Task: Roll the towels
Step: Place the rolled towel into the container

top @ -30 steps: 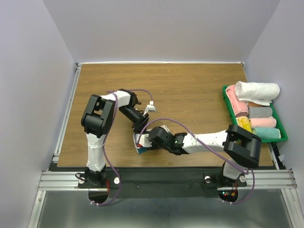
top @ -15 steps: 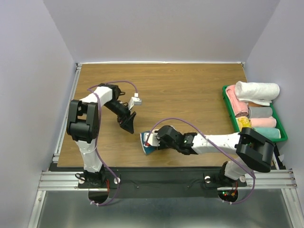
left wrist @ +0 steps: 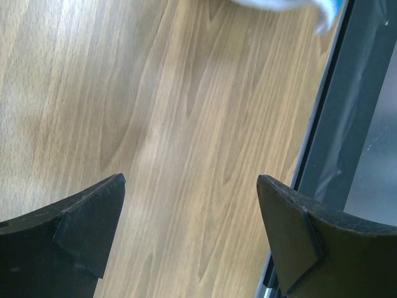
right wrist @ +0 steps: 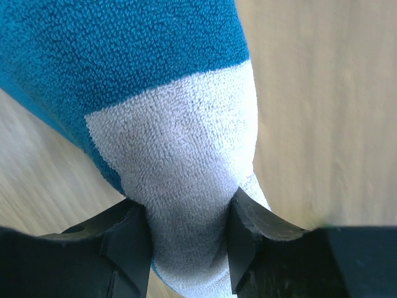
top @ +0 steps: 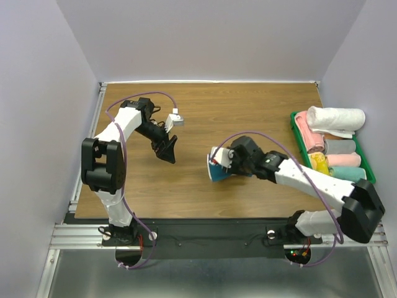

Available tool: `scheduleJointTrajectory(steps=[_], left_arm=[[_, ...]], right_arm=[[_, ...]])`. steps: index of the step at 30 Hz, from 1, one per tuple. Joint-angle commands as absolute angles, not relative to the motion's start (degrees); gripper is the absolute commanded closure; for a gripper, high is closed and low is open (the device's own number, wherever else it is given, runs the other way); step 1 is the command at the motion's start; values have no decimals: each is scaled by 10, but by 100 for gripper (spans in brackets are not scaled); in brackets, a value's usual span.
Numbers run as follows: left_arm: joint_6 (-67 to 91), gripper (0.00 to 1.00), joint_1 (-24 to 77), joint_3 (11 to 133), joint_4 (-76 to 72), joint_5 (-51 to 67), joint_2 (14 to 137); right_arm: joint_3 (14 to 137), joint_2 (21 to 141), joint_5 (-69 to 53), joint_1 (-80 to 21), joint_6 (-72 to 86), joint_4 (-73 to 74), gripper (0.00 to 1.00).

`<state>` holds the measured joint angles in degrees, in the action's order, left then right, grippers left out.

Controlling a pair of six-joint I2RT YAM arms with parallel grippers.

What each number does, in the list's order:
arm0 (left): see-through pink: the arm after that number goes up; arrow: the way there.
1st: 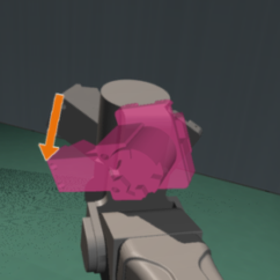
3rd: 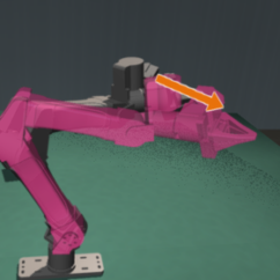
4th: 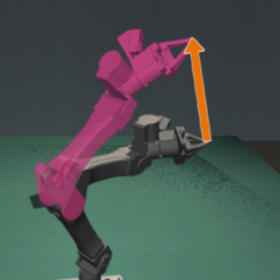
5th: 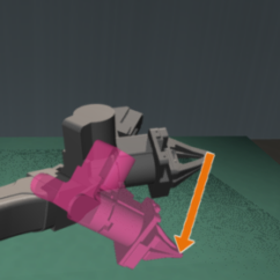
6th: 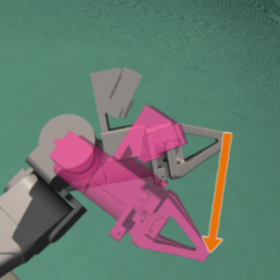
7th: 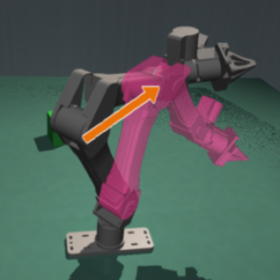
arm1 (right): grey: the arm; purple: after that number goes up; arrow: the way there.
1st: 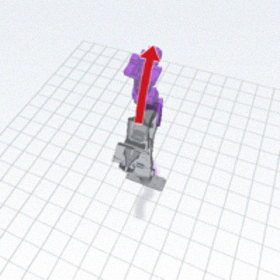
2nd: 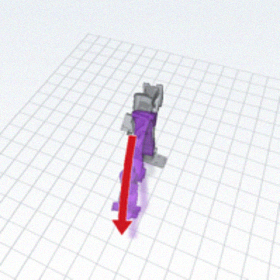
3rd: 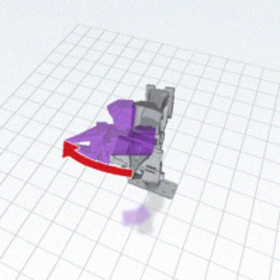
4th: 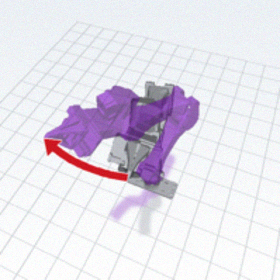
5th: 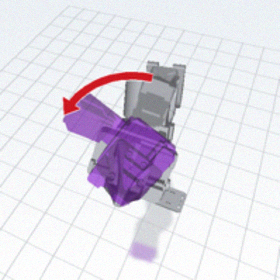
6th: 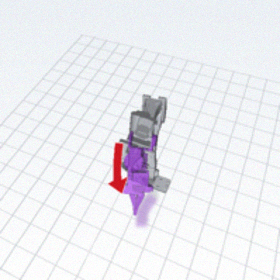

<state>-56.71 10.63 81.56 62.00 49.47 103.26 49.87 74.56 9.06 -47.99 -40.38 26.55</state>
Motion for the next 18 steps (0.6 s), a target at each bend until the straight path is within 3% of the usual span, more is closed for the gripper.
scheduleJointTrajectory(steps=[1, 6, 10, 14, 18], left_arm=[[-536, 1, 127, 838, 624, 512, 977], [-512, 1, 156, 837, 603, 505, 960], [-496, 1, 185, 838, 585, 499, 962], [-477, 1, 205, 841, 569, 505, 967], [-475, 1, 216, 841, 563, 506, 971]], right_arm=[[563, 658, 51, -428, -469, 331, 99], [584, 564, 56, -356, -549, 409, 99], [569, 520, 29, -239, -662, 437, 99], [591, 533, -27, -94, -743, 461, 99], [654, 620, -43, -21, -772, 464, 99]])
